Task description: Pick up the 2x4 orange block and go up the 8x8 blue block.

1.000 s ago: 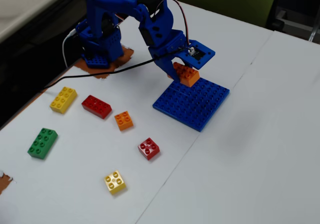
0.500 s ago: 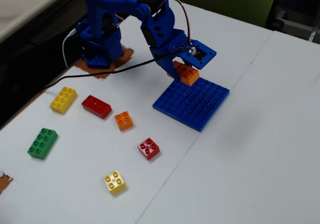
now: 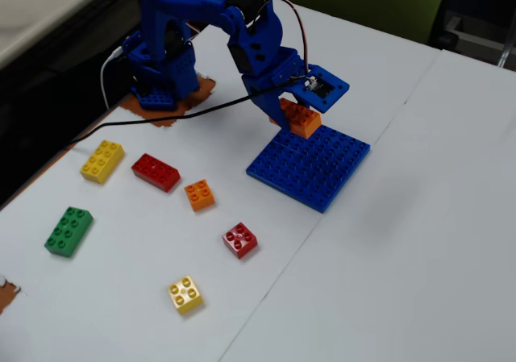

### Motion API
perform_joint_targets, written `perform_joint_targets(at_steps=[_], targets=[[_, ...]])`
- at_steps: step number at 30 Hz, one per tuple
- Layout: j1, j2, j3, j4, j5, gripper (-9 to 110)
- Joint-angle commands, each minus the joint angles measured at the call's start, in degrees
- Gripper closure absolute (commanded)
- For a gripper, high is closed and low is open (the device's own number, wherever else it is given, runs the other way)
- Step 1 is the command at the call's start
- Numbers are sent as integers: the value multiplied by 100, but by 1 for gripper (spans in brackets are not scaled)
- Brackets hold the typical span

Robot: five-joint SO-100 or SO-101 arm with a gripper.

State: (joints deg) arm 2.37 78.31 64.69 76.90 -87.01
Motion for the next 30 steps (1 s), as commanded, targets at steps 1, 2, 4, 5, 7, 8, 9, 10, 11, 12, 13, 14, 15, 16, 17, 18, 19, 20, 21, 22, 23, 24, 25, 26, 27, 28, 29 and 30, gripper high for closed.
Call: perform_joint_targets(at_steps=[1,2,4,5,7,8,9,10,11,12,13,14,15,16,17,18,19,20,21,22,23,24,25,26,27,28,29,30], targets=[[-88,9,-290,18,-18,101],[-88,0,-290,18,-18,101],[-88,-9,-299,18,-18,101],[-79,-9,-299,18,-18,101],[-79,-9,-299,0,-26,101],[-79,-18,-299,0,-26,101],[-79,-18,-299,0,-26,101],[-79,-18,-299,0,-26,101],[-79,-18,-299,0,-26,101],[-79,-18,-299,0,-26,101],[-79,-18,-299,0,-26,101],[-79,-18,-299,9,-26,101],[-79,-18,-299,9,-26,101],[-79,-18,-299,0,-18,101],[-79,-26,-299,-9,-9,101],[-79,-26,-299,-9,-9,101],[-88,-26,-299,0,-18,101],[-88,-26,-299,-9,-18,101],[-88,-35,-299,-18,-18,101],[-88,-44,-299,-18,-18,101],[-88,-44,-299,-18,-18,101],[-88,-44,-299,-18,-26,101],[-88,-44,-299,-18,-26,101],[-88,-44,-299,-35,-26,101],[-88,-44,-299,-44,-35,101],[-88,-44,-299,-44,-53,101],[-88,-44,-299,-44,-70,101],[-88,-44,-299,-44,-97,101]])
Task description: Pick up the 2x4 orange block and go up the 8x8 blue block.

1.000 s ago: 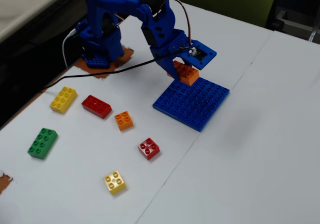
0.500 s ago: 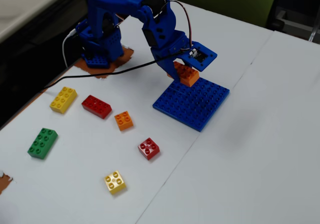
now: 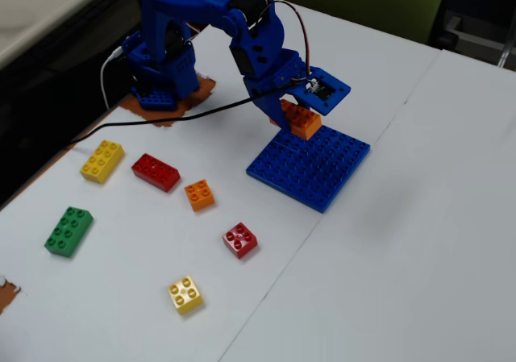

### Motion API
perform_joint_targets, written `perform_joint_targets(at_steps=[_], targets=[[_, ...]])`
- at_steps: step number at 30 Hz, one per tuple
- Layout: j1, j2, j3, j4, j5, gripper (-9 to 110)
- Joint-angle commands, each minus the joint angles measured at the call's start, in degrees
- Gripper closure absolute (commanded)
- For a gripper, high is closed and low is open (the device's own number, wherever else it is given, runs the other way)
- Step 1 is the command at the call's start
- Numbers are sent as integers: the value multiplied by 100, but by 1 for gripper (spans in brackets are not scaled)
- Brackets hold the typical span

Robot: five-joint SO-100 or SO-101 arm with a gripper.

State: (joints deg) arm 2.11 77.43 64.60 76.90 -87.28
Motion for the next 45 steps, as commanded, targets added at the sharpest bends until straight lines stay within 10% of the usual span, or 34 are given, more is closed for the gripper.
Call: perform_joint_targets(at_steps=[1,45], targets=[[-62,44,-290,-44,-88,101],[-44,53,-290,-132,-123,101]])
